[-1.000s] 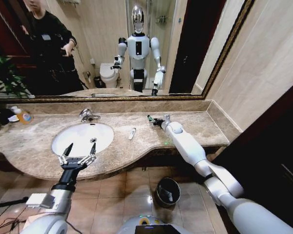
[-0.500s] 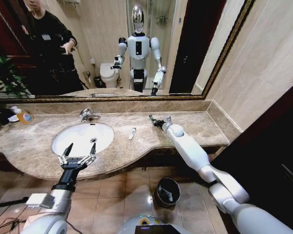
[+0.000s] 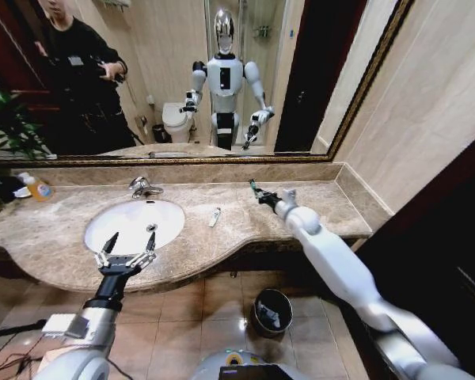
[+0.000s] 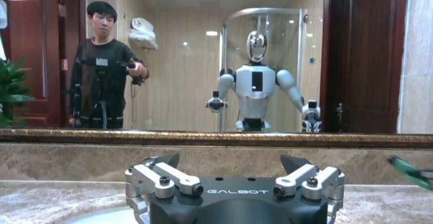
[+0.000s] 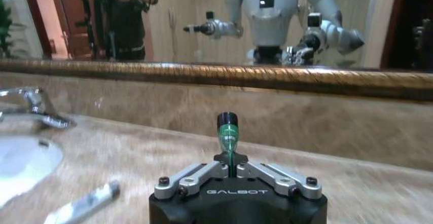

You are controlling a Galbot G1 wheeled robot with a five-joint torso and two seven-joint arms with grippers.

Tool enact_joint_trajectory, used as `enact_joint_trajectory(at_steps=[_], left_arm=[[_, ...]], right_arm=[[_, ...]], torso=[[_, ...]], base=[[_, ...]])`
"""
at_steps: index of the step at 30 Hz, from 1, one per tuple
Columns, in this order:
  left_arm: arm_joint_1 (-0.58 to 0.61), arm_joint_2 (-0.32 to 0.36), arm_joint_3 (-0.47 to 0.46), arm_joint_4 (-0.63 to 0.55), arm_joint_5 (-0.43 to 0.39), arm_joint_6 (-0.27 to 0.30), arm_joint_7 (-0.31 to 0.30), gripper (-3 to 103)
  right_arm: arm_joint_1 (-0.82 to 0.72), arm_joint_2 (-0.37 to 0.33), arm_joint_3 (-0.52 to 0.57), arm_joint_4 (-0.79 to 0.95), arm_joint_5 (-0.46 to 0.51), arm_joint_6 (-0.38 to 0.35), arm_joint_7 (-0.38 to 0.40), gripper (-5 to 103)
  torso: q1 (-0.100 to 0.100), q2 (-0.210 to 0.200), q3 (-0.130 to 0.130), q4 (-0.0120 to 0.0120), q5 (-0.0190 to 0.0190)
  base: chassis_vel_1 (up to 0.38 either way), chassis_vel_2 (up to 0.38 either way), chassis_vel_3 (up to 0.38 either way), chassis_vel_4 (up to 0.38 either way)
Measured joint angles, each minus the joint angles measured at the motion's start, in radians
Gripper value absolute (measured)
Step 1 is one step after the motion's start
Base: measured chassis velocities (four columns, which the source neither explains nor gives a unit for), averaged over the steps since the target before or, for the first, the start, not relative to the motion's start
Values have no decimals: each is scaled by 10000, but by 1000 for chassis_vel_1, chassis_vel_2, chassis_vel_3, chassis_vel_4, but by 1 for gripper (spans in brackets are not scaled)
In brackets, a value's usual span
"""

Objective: Pick up the trash from the sink and place it in the trash bin.

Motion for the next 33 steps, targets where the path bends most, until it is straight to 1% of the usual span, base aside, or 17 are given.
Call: enact_joint_trajectory(at_steps=[2, 5, 6, 9, 11, 13, 15, 17, 19, 21, 23, 24, 27, 28, 30, 31, 33], left_arm=[[0, 1, 1, 1, 0, 1, 6, 100], [1, 1, -1, 1, 0, 0, -5, 100], [1, 1, -1, 1, 0, 0, -5, 100], [1, 0, 0, 1, -1, 0, 1, 100], [0, 0, 0, 1, 0, 0, -2, 100], [1, 0, 0, 1, 0, 1, -1, 100], [1, 1, 0, 1, 0, 1, -1, 100], [1, 0, 0, 1, 0, 0, -2, 100], [1, 0, 0, 1, 0, 0, -2, 100], [0, 0, 0, 1, 0, 0, -2, 100], [1, 0, 0, 1, 0, 0, -3, 100], [1, 0, 0, 1, 0, 0, -3, 100], [1, 0, 0, 1, 0, 0, -2, 100], [1, 0, 0, 1, 0, 0, -2, 100], [1, 0, 0, 1, 0, 0, -2, 100], [1, 0, 0, 1, 0, 0, -2, 100], [0, 0, 0, 0, 0, 0, -2, 100]], right_arm=[[-486, -209, 241, 363, -2, 68, 0, 2], [-2244, -804, 1137, 1445, -173, 456, 18, 2], [-2244, -804, 1137, 1445, -173, 456, 18, 2], [-3647, -823, 2111, 2087, -523, 732, 28, 2], [-4069, -755, 2434, 2254, -616, 760, 29, 2], [-5249, -489, 3241, 2689, -844, 836, -16, 2], [-5724, -331, 3540, 2848, -950, 889, -55, -2], [-6172, -141, 3781, 3025, -1082, 962, -99, 1], [-7014, 373, 4064, 3285, -1491, 1183, -201, 2], [-7177, 497, 4099, 3317, -1606, 1254, -225, 2], [-7833, 1021, 4136, 3361, -2236, 1613, -353, 2], [-7833, 1021, 4136, 3361, -2236, 1613, -353, 2], [-8536, 1702, 4119, 2978, -3184, 2156, -657, 2], [-8536, 1702, 4119, 2978, -3184, 2156, -657, 2], [-8743, 2156, 4056, 2502, -3687, 2464, -808, 3], [-8743, 2156, 4056, 2502, -3687, 2464, -808, 3], [-8765, 2591, 3946, 1780, -4164, 2829, -852, 2]], torso=[[0, 0, 0, -1, 4], [-1, 0, 0, -3, 3], [-1, 0, 0, -3, 3], [-2, 0, -1, -1, 2], [-1, 0, 0, 1, 2], [-1, 0, 0, -2, 0], [-1, 0, 0, -3, 1], [-1, 1, 0, -1, -3], [-1, 1, 0, -2, -1], [-1, 1, 0, -1, -2], [-1, 1, 0, 0, -4], [-1, 1, 0, 0, -4], [-1, 1, 0, 0, -6], [-1, 1, 0, 0, -6], [-1, 1, 1, -2, -3], [-1, 1, 1, -2, -3], [0, 0, 1, 0, -2]], base=[[0, 0, 0, 0], [0, 0, 0, 0], [0, 0, 0, 0], [0, 0, 0, 0], [0, 0, 0, 0], [0, 0, 0, 0], [0, 0, 0, 0], [0, 0, 0, 0], [0, 0, 0, 0], [0, 0, 0, 0], [0, 0, 0, 0], [0, 0, 0, 0], [0, 0, 0, 0], [0, 0, 0, 0], [0, 0, 0, 0], [0, 0, 0, 0], [0, 0, 0, 0]])
